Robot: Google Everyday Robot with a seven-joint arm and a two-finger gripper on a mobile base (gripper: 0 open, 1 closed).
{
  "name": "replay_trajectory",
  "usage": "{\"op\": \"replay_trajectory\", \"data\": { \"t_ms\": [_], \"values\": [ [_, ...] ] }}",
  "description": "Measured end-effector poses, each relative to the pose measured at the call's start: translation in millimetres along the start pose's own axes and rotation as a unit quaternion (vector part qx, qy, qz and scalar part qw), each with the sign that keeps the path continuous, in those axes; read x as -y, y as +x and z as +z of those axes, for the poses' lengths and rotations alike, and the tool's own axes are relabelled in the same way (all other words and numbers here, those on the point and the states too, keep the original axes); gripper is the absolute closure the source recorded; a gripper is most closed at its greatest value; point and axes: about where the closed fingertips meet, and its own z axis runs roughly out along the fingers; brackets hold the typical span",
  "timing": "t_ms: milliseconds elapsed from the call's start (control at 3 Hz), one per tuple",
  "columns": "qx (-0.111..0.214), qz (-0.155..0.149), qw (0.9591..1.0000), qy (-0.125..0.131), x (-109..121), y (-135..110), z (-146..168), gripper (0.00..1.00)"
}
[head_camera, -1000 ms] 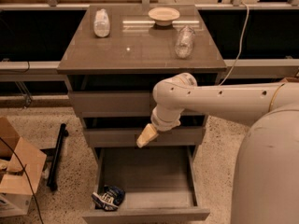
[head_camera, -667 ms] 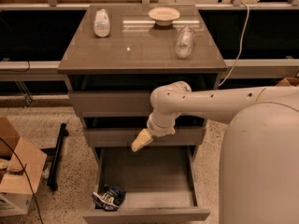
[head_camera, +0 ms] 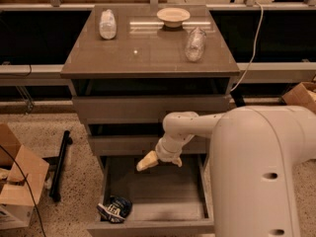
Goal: Pick blue chip bag from bottom drawer and place on counter
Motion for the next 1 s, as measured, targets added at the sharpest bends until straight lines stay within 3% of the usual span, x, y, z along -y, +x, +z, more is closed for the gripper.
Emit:
{"op": "replay_trajectory", "data": {
  "t_ms": [333,1000],
  "values": [
    [-0.043,0.05,0.9978,-0.01,8,9,57,0.0],
    [-0.065,0.074,0.9951,-0.013,11,16,84,0.0]
  ]
}}
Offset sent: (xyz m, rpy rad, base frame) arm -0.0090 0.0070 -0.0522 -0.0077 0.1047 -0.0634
